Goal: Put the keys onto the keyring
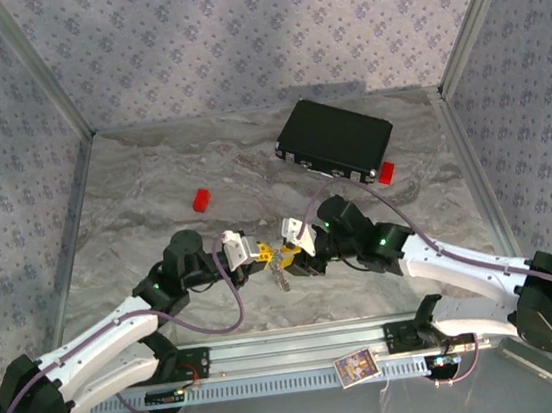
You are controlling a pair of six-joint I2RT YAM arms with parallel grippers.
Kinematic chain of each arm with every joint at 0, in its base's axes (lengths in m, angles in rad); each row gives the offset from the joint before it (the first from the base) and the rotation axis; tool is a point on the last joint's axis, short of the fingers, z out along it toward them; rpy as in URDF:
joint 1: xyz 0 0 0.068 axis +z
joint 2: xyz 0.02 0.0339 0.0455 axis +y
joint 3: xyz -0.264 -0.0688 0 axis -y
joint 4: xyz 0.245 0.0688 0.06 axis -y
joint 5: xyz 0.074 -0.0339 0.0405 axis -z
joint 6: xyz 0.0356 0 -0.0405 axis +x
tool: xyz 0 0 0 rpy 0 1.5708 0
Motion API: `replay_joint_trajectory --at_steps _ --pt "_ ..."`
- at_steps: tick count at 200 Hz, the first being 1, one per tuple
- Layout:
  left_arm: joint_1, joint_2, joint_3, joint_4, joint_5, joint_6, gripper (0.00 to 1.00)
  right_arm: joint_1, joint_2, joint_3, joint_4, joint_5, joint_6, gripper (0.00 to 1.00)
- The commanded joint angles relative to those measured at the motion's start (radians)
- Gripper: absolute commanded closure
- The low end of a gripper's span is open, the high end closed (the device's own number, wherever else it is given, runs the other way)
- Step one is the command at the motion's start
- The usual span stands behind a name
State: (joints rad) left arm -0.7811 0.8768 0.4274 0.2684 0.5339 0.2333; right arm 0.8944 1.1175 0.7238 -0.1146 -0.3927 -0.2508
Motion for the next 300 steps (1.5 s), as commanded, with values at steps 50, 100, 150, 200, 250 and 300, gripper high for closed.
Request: replay_joint_trajectory --at_steps 50,100,150,200,250,300 --pt "-0.002 -0.012 -0.009 0.102 0.006 -0.05 1.0 0.026 0.011 -0.011 0.034 0.095 -0.019 0.7" --pt "-0.002 -0.007 -0.007 0.106 0.008 -0.047 1.0 0.027 -0.004 -0.009 0.034 0.113 -0.039 0.91" --pt "-0.005 0.005 -0.007 0.142 0.015 -0.052 1.0 0.037 0.045 0.011 -0.004 0.101 -0.055 1.0" --pt "-0.01 -0.002 -0.006 0.134 0.015 -0.038 1.0 0.054 0.053 0.029 -0.038 0.111 -0.064 0.96" --pt "-0.012 -0.002 -0.015 0.118 0.012 -0.021 1.0 0.007 -0.089 -0.013 -0.046 0.106 -0.072 0.7" --pt "-0.015 0.009 -0.012 0.122 0.04 -0.021 1.0 -0.006 -0.105 -0.017 0.023 0.002 -0.039 0.73"
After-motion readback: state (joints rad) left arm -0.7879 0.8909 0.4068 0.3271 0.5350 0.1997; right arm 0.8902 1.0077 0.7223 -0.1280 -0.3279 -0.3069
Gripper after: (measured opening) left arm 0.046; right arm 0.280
